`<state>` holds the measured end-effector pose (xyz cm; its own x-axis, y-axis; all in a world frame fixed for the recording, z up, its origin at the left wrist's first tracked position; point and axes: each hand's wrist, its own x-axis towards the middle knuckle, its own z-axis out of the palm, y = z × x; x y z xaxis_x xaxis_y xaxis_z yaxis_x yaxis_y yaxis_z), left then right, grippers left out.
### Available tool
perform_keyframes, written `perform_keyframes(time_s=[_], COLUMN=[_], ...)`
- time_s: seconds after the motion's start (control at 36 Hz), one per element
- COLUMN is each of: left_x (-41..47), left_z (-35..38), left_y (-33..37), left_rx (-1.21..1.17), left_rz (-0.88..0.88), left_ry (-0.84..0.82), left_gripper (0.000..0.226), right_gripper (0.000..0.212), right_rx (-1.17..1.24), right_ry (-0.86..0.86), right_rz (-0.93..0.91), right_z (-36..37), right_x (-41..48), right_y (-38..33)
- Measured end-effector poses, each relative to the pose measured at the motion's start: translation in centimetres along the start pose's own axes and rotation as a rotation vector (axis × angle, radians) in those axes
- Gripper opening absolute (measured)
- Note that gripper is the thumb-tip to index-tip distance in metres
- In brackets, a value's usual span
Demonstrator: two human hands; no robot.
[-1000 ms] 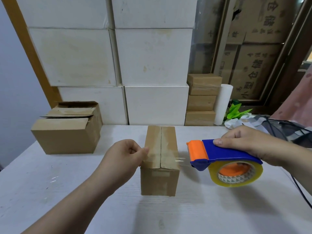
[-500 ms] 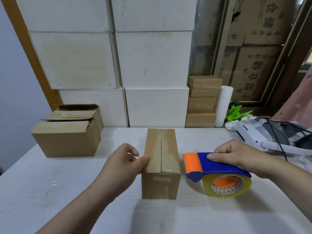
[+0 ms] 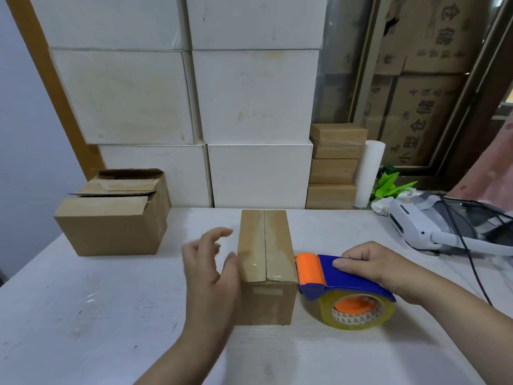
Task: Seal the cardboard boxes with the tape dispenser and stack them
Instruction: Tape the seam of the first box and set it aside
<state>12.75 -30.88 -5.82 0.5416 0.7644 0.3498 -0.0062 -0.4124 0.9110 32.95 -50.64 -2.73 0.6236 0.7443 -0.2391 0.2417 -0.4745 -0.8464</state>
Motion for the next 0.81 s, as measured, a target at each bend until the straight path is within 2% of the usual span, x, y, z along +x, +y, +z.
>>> perform_keyframes(time_s=[0.03,0.06,0.08,0.14,0.19,0.22,0.36,0.56,0.81], left_x=[0.0,-0.1,-0.3,-0.7,-1.0,-1.0,-0.5,-0.4,-0.6], left_z=[0.2,0.5,0.9,2.1,2.7,2.8,2.2,2.4,2.5], left_y=[0.5,1.1,1.4,1.2,0.5,0.0,-1.3,-1.4,-1.6], left_rx=[0.082,0.190,0.344,0.675,0.861,0.906,0.923,0.907,0.911], left_rz=[0.172,0.330,0.475,0.657,0.657,0.645,0.664,0.623,0.647], left_ry=[0.034,-0.004,-0.093,-0.304,-0.420,-0.431,-0.372,-0.390,-0.337], left_gripper=[0.032,0.030,0.034,0.061,0.082,0.085,0.079,0.080,0.078], right_gripper=[0.038,0.039,0.041,0.044,0.044,0.042,0.039,0.046,0.039], right_rx=[0.002,0.002,0.000,0.000,-0.008,-0.009,-0.025,-0.006,-0.017], right_ry=[-0.003,-0.004,-0.004,0.004,0.007,0.005,0.011,0.044,0.011], right_rz=[0.004,0.005,0.003,0.001,0.000,-0.001,-0.013,-0.063,-0.067], right_z=[0.0,0.0,0.0,0.0,-0.1,-0.1,-0.5,-1.5,-2.3], right_x=[0.0,-0.1,-0.1,-0.1,-0.1,-0.1,-0.5,-1.3,-1.4], right_y=[0.0,0.0,0.0,0.1,0.1,0.1,0.5,1.5,1.3])
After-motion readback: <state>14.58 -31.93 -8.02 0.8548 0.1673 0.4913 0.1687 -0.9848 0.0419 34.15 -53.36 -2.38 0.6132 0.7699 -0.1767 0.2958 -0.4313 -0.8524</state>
